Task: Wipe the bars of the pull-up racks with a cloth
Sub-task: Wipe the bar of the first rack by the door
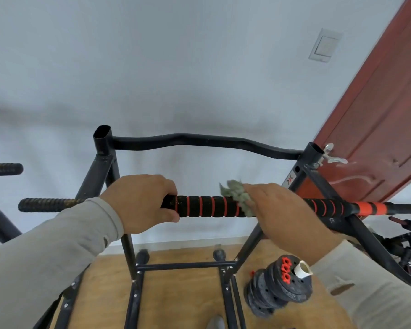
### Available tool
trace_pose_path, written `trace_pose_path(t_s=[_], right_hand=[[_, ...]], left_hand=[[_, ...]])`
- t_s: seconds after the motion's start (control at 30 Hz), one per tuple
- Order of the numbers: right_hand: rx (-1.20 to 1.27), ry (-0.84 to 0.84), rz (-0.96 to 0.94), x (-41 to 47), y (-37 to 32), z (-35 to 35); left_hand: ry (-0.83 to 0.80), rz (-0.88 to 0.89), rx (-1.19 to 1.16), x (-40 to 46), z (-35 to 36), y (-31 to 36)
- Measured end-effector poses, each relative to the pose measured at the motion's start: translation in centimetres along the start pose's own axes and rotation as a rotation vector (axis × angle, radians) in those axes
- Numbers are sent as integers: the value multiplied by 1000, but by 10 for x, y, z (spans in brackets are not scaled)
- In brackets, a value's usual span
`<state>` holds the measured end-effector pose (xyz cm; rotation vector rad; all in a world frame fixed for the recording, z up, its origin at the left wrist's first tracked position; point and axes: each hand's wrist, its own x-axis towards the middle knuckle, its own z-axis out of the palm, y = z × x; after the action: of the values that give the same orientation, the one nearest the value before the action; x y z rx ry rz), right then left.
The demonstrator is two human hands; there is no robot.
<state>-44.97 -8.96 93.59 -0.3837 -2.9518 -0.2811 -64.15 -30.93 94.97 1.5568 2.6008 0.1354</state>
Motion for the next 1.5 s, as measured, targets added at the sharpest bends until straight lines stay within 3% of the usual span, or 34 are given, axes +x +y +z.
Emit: trace_pose_path(t_s=[0.1, 0.2, 0.37, 0.53, 0.8, 0.97, 1.17, 1.23, 1.37, 1.5], right_hand=[[46, 21, 67, -5, 1, -9], [30, 37, -59, 3, -29, -1], [102, 188, 5, 9, -34, 10], [129, 141, 94, 19, -65, 11], [230, 220, -172, 61, -157, 22], [203, 134, -293, 43, -101, 11], [-139, -130, -53, 22, -30, -31], [-123, -140, -32, 22, -34, -34], [62, -42, -19, 33, -97, -11], [219, 194, -38, 56, -155, 18]], left_hand=[[-8, 5, 2, 0, 1, 1], [-30, -2, -30, -7, -1, -8], [-29, -98, 1, -32, -11, -40], [0, -100, 19, -32, -5, -45], [22, -82, 39, -30, -3, -47], [26, -93, 43, -32, -3, -46], [3, -94, -8, -32, 0, -37], [-27, -85, -50, -29, 6, -32], [-9, -84, -73, -25, 16, -31], [29, -43, 2, -23, 16, -34]])
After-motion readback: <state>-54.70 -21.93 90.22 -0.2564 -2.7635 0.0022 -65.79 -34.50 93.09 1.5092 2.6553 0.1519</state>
